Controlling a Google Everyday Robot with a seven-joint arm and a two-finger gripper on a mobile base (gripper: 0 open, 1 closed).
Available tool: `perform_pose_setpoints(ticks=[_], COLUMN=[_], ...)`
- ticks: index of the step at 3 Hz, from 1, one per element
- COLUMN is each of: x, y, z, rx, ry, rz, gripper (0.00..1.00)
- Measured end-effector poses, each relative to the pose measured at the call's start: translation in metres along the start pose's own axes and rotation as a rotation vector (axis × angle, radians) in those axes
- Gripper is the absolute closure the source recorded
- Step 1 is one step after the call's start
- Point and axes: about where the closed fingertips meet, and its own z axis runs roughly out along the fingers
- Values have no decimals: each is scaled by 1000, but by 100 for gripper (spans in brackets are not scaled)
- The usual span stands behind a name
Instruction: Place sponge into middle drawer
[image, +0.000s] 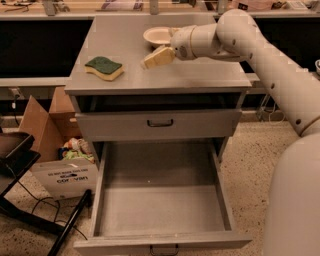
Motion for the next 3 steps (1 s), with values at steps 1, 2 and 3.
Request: perform_pose_setpoints(ticks=[1,2,3], x=[-10,-21,-35], y=[22,44,62], z=[65,106,136], rx=[-126,-205,-189], ry=[-20,-29,40], rz=[43,67,52], gripper=[0,0,0])
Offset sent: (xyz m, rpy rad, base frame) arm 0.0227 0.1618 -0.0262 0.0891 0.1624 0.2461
